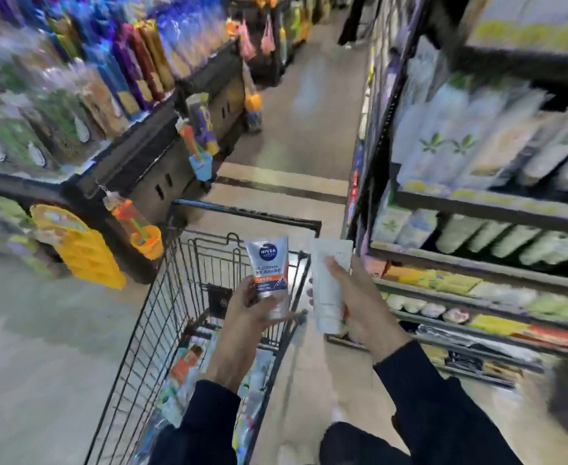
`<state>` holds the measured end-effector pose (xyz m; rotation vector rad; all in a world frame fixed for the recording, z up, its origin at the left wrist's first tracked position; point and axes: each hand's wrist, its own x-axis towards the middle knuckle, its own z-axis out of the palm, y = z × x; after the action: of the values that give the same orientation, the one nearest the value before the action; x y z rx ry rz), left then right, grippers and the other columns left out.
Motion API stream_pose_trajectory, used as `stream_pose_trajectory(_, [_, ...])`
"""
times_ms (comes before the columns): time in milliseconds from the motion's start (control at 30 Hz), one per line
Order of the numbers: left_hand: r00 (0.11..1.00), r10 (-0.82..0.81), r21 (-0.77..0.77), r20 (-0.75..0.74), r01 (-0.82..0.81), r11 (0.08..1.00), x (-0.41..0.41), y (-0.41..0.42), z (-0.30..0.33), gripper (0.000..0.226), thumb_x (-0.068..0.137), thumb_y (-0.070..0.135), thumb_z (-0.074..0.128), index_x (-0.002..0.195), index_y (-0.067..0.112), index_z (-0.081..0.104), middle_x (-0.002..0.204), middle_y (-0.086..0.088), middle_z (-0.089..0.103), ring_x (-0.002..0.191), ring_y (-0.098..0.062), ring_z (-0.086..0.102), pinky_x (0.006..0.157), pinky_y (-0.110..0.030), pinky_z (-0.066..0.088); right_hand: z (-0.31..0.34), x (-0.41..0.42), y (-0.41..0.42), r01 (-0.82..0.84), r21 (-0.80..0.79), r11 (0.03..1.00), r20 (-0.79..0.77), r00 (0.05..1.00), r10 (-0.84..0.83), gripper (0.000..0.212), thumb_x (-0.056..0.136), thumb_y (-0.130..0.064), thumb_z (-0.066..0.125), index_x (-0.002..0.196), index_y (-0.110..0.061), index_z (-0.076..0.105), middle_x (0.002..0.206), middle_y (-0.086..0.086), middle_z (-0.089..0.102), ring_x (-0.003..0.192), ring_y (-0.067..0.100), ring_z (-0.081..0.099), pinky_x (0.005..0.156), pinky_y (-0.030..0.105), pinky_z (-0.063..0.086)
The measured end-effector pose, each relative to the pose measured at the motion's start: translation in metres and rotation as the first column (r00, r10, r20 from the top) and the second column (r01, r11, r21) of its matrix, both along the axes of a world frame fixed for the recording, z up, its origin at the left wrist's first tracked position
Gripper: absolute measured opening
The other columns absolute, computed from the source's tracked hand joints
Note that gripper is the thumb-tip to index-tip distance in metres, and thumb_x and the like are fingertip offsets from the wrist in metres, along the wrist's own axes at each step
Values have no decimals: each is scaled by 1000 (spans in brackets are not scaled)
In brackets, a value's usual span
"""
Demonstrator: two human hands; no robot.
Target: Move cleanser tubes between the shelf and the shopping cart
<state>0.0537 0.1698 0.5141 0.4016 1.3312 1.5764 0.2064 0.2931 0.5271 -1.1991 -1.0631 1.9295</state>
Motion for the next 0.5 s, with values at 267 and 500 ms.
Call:
stream_pose_trajectory(267, [945,-324,46,-49,327,944,112,61,13,54,77,10,80,129,10,62,128,-19,67,118,-42,64,94,-69,53,23,158,6,156,45,987,-73,986,-152,78,67,2,80,138,-20,56,122,9,74,106,28,72,79,42,58])
stream_pose_trajectory(500, [882,-468,64,-58,471,880,231,98,17,48,87,-3,72,131,13,60,124,-18,69,109,-37,69,76,-47,61,29,291,4,350,88,933,-59,936,-346,63,79,13,78,129,-22,63,120,8,76,116,34,68,99,58,56])
